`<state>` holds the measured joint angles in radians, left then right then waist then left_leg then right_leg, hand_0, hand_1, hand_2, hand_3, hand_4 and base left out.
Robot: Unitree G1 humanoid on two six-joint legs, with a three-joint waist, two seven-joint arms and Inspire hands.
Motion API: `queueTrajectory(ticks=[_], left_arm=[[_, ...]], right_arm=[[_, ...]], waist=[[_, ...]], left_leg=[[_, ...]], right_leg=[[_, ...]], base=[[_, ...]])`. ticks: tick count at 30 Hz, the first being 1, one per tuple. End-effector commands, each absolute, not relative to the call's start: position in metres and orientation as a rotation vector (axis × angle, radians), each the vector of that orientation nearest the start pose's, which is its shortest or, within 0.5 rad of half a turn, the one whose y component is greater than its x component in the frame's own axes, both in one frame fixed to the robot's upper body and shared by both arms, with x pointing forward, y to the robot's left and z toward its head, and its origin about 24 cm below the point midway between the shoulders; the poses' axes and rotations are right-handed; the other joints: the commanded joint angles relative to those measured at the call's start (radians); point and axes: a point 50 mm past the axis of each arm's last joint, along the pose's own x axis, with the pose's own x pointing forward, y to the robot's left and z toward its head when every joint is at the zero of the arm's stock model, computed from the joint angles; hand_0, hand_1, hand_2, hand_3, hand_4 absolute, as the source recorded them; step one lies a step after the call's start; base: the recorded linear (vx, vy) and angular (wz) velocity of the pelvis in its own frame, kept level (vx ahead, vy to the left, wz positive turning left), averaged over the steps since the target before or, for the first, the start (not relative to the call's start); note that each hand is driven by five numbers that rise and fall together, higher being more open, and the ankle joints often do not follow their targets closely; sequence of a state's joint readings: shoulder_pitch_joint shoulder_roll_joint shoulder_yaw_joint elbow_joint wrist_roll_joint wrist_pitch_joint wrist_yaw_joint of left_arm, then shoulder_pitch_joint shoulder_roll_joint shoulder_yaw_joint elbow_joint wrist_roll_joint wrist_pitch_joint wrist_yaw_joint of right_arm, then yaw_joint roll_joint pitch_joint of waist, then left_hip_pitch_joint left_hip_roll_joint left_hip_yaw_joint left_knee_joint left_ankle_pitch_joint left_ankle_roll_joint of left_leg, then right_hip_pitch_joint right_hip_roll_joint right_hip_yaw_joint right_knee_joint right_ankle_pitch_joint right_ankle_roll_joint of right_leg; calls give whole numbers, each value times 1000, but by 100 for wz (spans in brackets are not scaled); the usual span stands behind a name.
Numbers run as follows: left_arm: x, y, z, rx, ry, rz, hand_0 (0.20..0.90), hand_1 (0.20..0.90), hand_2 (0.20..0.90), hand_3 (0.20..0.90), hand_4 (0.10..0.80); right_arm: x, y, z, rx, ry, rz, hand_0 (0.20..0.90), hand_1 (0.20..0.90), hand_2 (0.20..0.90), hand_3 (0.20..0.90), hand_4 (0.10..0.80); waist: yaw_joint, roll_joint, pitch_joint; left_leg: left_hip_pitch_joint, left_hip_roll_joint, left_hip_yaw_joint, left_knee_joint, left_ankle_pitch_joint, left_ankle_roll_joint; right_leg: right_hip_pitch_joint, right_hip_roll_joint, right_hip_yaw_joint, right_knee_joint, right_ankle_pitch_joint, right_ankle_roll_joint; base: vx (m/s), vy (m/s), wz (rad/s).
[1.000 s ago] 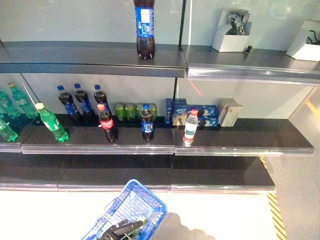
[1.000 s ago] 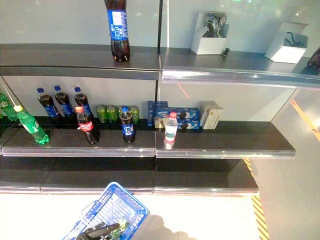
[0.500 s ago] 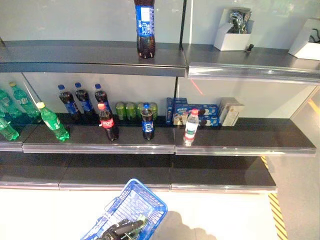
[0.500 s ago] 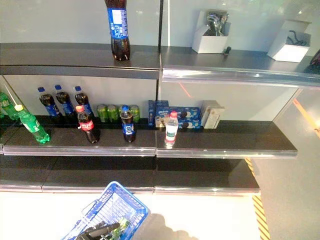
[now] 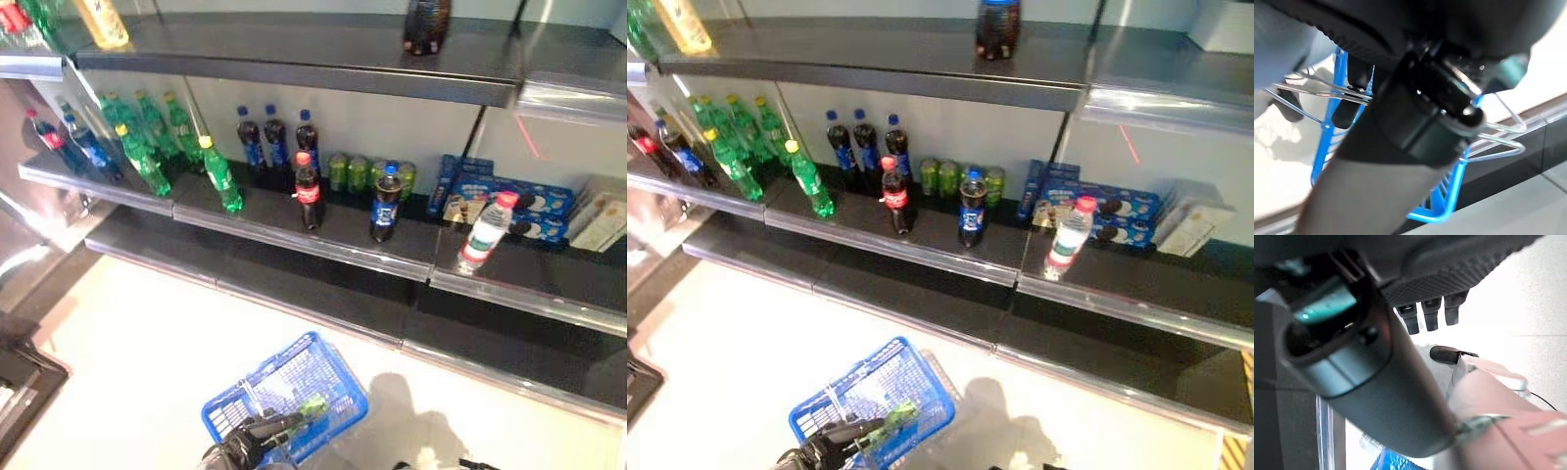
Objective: Pick up the drink and place into the basket.
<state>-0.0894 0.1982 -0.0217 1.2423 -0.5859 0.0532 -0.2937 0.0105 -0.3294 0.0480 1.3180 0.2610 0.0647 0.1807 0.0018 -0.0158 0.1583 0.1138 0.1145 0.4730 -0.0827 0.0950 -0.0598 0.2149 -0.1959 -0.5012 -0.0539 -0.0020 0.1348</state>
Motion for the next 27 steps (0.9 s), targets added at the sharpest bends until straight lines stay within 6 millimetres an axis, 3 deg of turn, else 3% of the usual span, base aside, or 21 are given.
queueTrajectory(ticks=[1,6,11,14,15,17,19,20,21,22,23,27], left_arm=[[116,241,-151,-420,1050,180,300,300,300,200,100],[104,258,-150,-393,1069,251,300,300,300,200,100],[105,259,-149,-425,1054,239,300,300,300,200,100],[109,255,-148,-428,1051,220,300,300,300,200,100],[110,253,-149,-405,1059,207,300,300,300,200,100],[114,255,-147,-382,1052,199,300,300,300,200,100],[116,257,-146,-380,1045,201,300,300,300,200,100],[118,259,-145,-377,1035,204,300,300,300,200,100],[123,260,-143,-376,1029,198,300,300,300,200,100],[124,260,-142,-372,1028,192,300,300,300,200,100],[127,258,-142,-365,1028,172,300,300,300,200,100],[135,248,-142,-353,1031,112,300,300,300,200,100]], right_arm=[[62,-278,-155,28,1342,-197,900,900,900,900,800],[66,-257,-160,40,1319,-121,900,900,900,900,800],[67,-258,-160,10,1338,-109,900,900,900,900,800],[66,-260,-160,-2,1352,-126,900,900,900,900,800],[67,-260,-160,15,1348,-138,900,900,900,900,800],[72,-259,-159,29,1331,-133,900,900,900,900,800],[72,-259,-159,29,1327,-133,900,900,900,900,800],[71,-259,-159,27,1328,-131,900,900,900,900,800],[68,-261,-159,33,1332,-128,900,900,900,900,800],[67,-261,-159,38,1334,-132,900,900,900,900,800],[67,-260,-159,45,1335,-132,900,900,900,900,800],[65,-257,-161,49,1349,-135,900,900,900,900,800]], waist=[[51,20,-31],[81,-1,-60],[94,-7,-65],[115,-16,-64],[125,-22,-62],[127,-19,-56],[122,-11,-53],[111,1,-50],[87,8,-41],[83,7,-39],[70,4,-34],[24,-19,-23]], left_leg=[[-59,13,-61,30,4,-52],[-13,-47,-104,-5,-58,-5],[-14,-73,-119,-5,-84,17],[-20,-105,-144,-5,-100,44],[-22,-122,-164,-5,-108,60],[-22,-143,-195,-5,-115,84],[-21,-153,-215,-5,-118,97],[-28,-153,-233,-5,-103,108],[-14,-158,-285,-5,-105,111],[-10,-161,-296,-5,-106,111],[3,-167,-329,-5,-110,109],[43,-212,-429,2,-140,108]], right_leg=[[-27,41,43,97,-55,-31],[-50,15,22,122,-15,26],[-63,-4,15,130,8,43],[-75,-36,18,166,53,60],[-97,-72,23,224,100,77],[-152,-131,69,394,158,94],[-195,-151,113,502,179,95],[-238,-132,157,554,201,70],[-289,-74,225,587,177,48],[-296,-59,233,576,171,44],[-310,-22,247,544,151,32],[-332,108,317,276,112,30]], base=[[165,203,38],[142,167,21],[83,226,17],[77,297,15],[86,377,24],[78,387,49],[35,256,57],[77,225,59],[89,187,68],[178,115,92],[210,24,123],[282,-29,124]])
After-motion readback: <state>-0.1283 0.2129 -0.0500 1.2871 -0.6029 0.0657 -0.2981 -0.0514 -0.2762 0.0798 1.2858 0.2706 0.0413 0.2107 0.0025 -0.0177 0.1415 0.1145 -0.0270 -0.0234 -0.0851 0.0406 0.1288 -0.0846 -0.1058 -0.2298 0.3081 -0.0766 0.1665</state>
